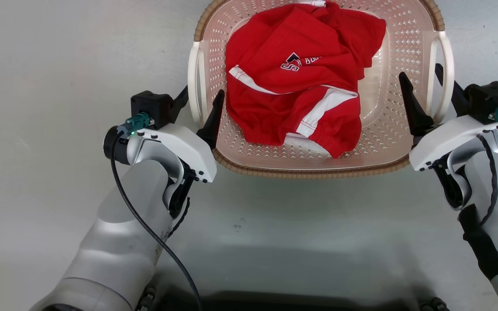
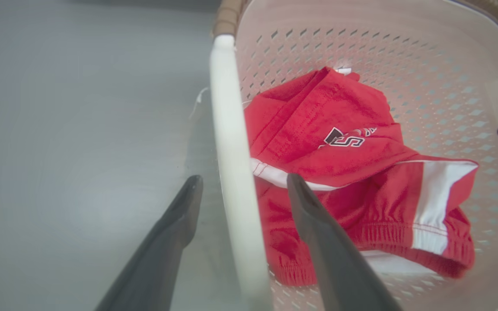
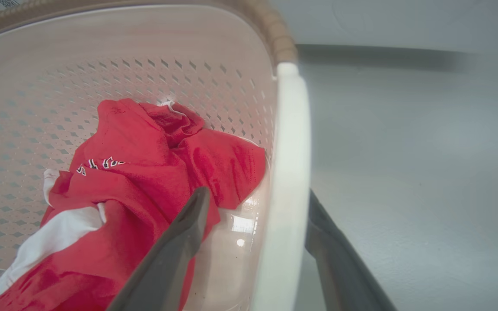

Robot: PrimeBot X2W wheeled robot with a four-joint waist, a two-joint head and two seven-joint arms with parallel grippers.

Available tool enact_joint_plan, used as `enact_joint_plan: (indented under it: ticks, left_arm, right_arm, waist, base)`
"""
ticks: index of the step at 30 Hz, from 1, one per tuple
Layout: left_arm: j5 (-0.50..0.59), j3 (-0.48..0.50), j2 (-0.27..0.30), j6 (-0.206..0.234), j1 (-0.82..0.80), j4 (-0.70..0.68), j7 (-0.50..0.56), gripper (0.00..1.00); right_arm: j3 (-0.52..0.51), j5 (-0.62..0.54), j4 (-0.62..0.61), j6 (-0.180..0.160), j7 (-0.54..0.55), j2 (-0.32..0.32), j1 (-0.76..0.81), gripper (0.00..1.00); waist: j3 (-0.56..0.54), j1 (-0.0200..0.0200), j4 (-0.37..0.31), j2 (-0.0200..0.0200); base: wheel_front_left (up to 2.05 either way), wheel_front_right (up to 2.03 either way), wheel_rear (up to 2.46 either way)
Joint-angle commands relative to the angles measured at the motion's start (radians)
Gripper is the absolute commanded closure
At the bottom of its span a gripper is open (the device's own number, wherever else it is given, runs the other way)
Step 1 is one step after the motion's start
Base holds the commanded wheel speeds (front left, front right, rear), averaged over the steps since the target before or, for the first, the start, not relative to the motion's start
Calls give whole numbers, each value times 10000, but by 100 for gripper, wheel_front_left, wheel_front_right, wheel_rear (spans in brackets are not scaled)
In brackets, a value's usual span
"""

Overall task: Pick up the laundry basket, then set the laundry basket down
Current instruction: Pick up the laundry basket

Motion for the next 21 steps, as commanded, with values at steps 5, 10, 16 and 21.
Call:
enact_joint_plan:
  ticks: [5,10,16,21]
  left_arm:
    - [-337,-55,410,-40,-165,231,-91,62]
    - [-571,-292,415,-40,-164,236,-91,100]
    - [-846,-438,477,-40,-220,222,-91,100]
    - [-982,-477,497,-40,-227,228,-91,100]
  right_arm:
    - [364,166,-41,40,-134,57,137,47]
    - [517,307,-6,40,-134,58,99,100]
    - [617,348,54,40,-134,58,0,100]
    - [674,362,132,40,-134,58,-24,100]
  waist:
    - [33,0,8,0]
    - [42,0,-17,0]
    - [82,0,-52,0]
    - [64,0,-54,0]
  base:
    - [0,0,0]
    - [0,0,0]
    - [0,0,0]
    - [0,0,0]
